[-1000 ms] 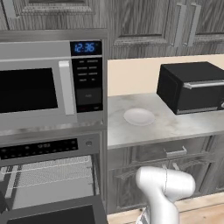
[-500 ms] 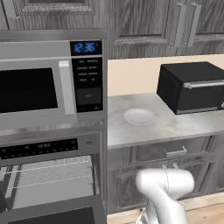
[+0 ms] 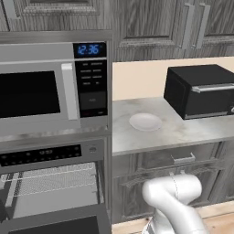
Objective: Take the fish from the oven and place it on the plate on the counter.
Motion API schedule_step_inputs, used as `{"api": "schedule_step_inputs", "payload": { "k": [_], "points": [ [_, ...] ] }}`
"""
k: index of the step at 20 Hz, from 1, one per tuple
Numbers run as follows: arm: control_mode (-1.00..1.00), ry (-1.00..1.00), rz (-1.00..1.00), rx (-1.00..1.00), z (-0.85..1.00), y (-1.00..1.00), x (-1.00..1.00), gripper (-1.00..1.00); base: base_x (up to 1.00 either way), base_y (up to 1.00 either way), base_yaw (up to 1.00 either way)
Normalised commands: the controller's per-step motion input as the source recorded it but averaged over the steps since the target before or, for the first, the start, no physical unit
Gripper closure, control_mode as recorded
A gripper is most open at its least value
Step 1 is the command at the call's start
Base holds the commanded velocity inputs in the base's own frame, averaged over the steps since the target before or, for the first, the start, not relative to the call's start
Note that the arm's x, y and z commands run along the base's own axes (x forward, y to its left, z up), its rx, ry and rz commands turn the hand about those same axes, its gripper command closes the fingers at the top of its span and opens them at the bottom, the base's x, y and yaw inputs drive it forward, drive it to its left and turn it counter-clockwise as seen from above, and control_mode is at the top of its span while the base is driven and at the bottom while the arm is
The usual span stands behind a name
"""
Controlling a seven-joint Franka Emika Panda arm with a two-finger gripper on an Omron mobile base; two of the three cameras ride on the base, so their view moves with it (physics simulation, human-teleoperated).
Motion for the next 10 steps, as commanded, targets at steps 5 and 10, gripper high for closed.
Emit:
{"api": "schedule_step_inputs", "payload": {
  "k": [5,10],
  "points": [
    [-1.0,0.0,0.02,0.08,0.9,0.0,0.23,-1.0,0.0,0.0,0.0],
    [-1.0,0.0,0.0,0.04,0.45,0.0,0.93,-1.0,0.0,0.0,0.0]
  ]
}}
